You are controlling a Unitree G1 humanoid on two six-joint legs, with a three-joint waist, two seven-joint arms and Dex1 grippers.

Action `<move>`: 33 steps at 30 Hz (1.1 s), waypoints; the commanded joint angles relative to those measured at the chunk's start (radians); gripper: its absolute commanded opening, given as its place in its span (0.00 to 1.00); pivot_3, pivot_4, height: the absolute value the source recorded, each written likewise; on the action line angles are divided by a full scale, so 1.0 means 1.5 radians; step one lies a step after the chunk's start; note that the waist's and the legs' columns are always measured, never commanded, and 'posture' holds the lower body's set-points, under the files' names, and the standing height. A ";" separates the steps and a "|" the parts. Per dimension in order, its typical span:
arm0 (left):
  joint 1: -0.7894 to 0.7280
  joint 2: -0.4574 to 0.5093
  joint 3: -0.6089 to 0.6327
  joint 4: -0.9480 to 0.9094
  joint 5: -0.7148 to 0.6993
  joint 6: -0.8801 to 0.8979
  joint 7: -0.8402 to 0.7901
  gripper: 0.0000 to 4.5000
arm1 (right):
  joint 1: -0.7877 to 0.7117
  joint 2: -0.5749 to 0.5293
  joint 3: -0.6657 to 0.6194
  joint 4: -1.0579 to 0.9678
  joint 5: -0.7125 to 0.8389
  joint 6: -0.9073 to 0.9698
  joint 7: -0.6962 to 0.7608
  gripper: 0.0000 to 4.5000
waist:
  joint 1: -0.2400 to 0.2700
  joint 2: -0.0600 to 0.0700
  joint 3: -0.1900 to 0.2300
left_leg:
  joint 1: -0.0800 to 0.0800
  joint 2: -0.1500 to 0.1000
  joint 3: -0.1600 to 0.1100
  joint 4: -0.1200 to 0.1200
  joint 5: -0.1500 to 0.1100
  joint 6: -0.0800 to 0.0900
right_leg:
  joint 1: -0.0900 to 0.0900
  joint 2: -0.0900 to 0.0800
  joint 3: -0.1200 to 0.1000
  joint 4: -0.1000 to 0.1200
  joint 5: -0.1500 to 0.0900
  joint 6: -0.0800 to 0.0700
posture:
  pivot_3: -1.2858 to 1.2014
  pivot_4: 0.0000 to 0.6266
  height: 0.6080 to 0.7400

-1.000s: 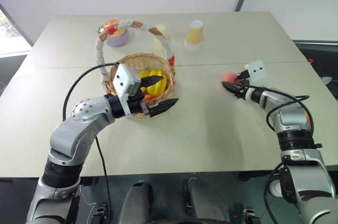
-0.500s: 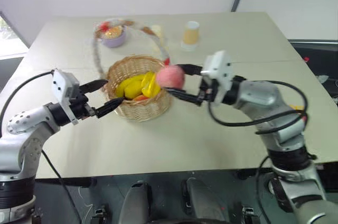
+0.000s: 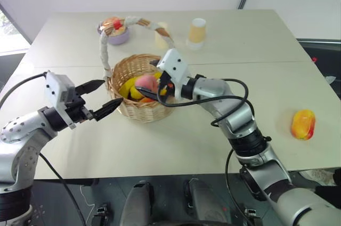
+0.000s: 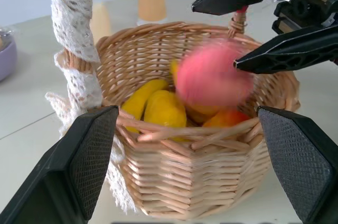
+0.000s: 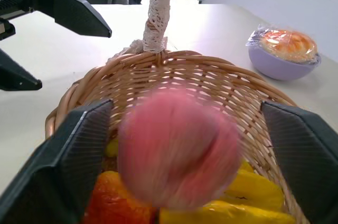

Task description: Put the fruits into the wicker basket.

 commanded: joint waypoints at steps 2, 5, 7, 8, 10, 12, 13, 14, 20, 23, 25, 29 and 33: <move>-0.027 0.015 0.004 -0.046 -0.053 0.020 -0.008 1.00 | 0.054 -0.087 -0.110 -0.161 0.093 -0.025 0.087 0.98 | 0.005 0.000 0.000 | -0.001 0.000 -0.001 0.000 0.000 0.000 | 0.000 0.000 -0.001 0.000 0.000 0.000 | 0.52 0.24 1.00; -0.062 0.013 -0.046 -0.072 -0.075 0.043 -0.014 1.00 | 0.121 -0.173 -0.194 -0.241 0.170 0.045 0.115 0.98 | 0.008 -0.001 -0.001 | -0.001 -0.002 -0.002 0.001 0.000 0.000 | 0.001 -0.001 -0.001 -0.001 0.000 0.000 | 0.52 0.24 1.00; -0.104 -0.005 -0.111 -0.083 -0.068 0.047 -0.021 1.00 | 0.190 -0.236 -0.267 -0.285 0.201 0.094 0.114 0.98 | 0.005 -0.001 -0.001 | -0.001 -0.003 -0.002 0.001 0.000 0.000 | 0.001 -0.002 -0.001 -0.001 0.000 0.000 | 0.52 0.24 1.00; -0.128 -0.017 -0.150 -0.086 -0.062 0.048 -0.026 1.00 | 0.230 -0.263 -0.310 -0.300 0.208 0.120 0.103 0.98 | 0.008 -0.001 -0.001 | 0.000 -0.003 -0.002 0.001 0.000 0.000 | 0.002 -0.002 -0.001 -0.001 0.000 0.000 | 0.52 0.24 1.00; -0.168 -0.044 -0.212 -0.086 -0.050 0.042 -0.036 1.00 | 0.298 -0.306 -0.375 -0.316 0.203 0.160 0.077 0.98 | 0.007 -0.001 -0.001 | 0.000 -0.004 -0.002 0.001 0.000 0.000 | 0.002 -0.001 -0.001 -0.001 0.000 0.000 | 0.52 0.24 1.00; -0.213 -0.086 -0.283 -0.066 -0.021 0.027 -0.045 1.00 | 0.376 -0.331 -0.447 -0.320 0.179 0.199 0.038 0.98 | 0.004 -0.001 -0.001 | 0.000 -0.004 -0.001 0.001 0.000 0.001 | 0.002 -0.001 -0.001 -0.001 0.000 0.000 | 0.52 0.24 1.00; -0.232 -0.104 -0.315 -0.054 -0.003 0.017 -0.052 1.00 | 0.408 -0.335 -0.484 -0.321 0.171 0.220 0.016 0.98 | 0.004 -0.001 -0.001 | 0.000 -0.004 0.000 0.001 0.000 0.001 | 0.002 0.000 0.000 -0.001 0.000 0.000 | 0.52 0.24 1.00; -0.250 -0.122 -0.350 -0.037 0.018 0.005 -0.065 1.00 | 0.437 -0.330 -0.523 -0.318 0.159 0.243 -0.015 0.98 | 0.001 -0.001 -0.001 | 0.000 -0.004 0.000 0.001 0.000 0.001 | 0.002 0.000 0.000 0.000 0.000 0.000 | 0.52 0.24 1.00; -0.320 -0.183 -0.460 0.061 0.114 -0.063 -0.124 1.00 | 0.533 -0.289 -0.656 -0.314 0.102 0.350 -0.148 0.98 | 0.002 0.001 -0.002 | 0.001 -0.004 0.000 0.001 0.000 0.001 | 0.002 0.003 0.001 0.001 0.000 0.000 | 0.52 0.24 1.00; -0.330 -0.203 -0.476 0.090 0.131 -0.079 -0.142 1.00 | 0.544 -0.268 -0.693 -0.319 0.092 0.393 -0.186 0.98 | 0.000 0.002 -0.003 | 0.001 -0.004 0.000 0.001 0.000 0.001 | 0.002 0.003 0.002 0.001 0.000 0.000 | 0.52 0.24 1.00; -0.323 -0.205 -0.481 0.099 0.143 -0.097 -0.159 1.00 | 0.538 -0.254 -0.709 -0.314 0.095 0.418 -0.202 0.98 | 0.000 0.002 -0.003 | 0.001 -0.004 0.001 0.001 0.000 0.001 | 0.002 0.003 0.002 0.001 0.000 0.000 | 0.52 0.24 1.00; -0.314 -0.205 -0.482 0.113 0.163 -0.117 -0.177 1.00 | 0.492 -0.223 -0.728 -0.290 0.101 0.481 -0.235 0.98 | 0.001 0.003 -0.003 | 0.001 -0.004 0.000 0.001 0.000 0.001 | 0.002 0.003 0.002 0.001 0.000 0.001 | 0.52 0.24 1.00; -0.302 -0.204 -0.476 0.106 0.173 -0.119 -0.176 1.00 | 0.461 -0.222 -0.709 -0.241 0.084 0.495 -0.257 0.98 | 0.003 0.003 -0.003 | 0.001 -0.004 0.001 0.001 0.000 0.001 | 0.002 0.003 0.002 0.001 0.000 0.001 | 0.52 0.24 1.00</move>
